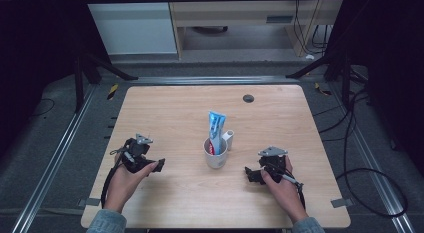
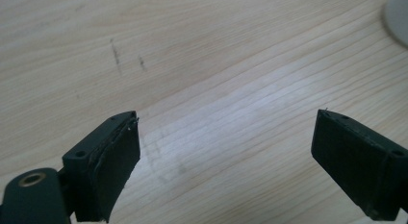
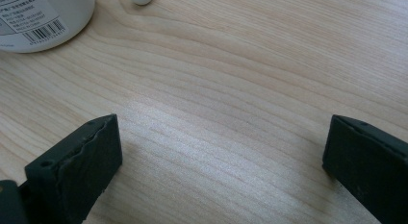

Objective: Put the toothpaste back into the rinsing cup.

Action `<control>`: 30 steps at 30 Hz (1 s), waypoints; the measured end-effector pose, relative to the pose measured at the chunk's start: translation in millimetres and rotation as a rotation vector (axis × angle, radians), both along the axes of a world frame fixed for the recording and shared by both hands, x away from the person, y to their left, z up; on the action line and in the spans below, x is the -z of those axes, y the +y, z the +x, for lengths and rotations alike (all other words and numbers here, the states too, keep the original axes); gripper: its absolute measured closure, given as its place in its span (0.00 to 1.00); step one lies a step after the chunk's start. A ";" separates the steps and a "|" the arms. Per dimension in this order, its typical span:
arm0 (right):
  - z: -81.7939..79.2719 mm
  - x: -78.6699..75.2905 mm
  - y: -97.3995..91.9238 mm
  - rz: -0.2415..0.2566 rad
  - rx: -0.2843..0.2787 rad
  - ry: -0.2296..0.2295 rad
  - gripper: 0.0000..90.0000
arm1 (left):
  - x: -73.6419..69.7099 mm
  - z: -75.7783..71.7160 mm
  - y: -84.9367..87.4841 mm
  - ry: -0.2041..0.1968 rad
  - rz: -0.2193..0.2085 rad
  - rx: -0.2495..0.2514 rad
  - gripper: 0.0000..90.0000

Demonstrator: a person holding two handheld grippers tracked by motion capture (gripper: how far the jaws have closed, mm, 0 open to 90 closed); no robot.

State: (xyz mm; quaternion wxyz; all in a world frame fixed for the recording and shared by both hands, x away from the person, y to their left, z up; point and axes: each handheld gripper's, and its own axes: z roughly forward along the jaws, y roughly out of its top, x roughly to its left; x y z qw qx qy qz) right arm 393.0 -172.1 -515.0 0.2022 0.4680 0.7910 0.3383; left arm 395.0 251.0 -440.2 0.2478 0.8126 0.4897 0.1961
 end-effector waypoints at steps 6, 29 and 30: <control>0.0 0.0 0.0 0.000 0.000 0.000 0.00 | 17.3 5.2 19.4 0.027 0.031 -0.051 0.10; 0.0 0.0 0.0 0.000 0.000 0.000 0.00 | 53.0 37.6 55.5 0.029 -0.071 -0.102 0.05; 0.0 0.0 0.0 0.000 0.000 0.000 0.00 | 54.8 38.6 54.5 0.028 -0.056 -0.101 0.05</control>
